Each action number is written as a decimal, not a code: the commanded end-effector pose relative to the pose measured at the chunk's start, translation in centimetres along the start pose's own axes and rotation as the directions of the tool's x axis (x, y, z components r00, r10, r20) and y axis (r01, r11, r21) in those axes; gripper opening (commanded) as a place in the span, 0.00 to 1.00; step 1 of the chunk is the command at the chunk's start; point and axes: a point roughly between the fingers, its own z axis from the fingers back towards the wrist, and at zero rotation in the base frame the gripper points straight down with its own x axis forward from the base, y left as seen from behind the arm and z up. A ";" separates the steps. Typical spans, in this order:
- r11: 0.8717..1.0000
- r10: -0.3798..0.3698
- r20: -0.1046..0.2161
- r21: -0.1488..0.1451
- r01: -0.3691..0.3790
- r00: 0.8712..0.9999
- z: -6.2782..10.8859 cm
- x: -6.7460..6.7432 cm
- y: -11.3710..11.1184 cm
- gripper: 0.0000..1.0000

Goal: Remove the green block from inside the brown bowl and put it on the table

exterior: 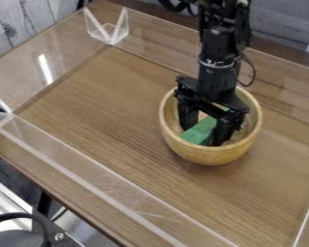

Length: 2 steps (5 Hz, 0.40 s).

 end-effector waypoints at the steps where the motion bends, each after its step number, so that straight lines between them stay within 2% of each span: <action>1: 1.000 -0.012 0.064 0.001 0.012 0.998 1.3 0.6 -0.4 1.00; 2: 1.000 -0.009 0.089 -0.002 0.009 0.996 2.0 0.5 -0.5 1.00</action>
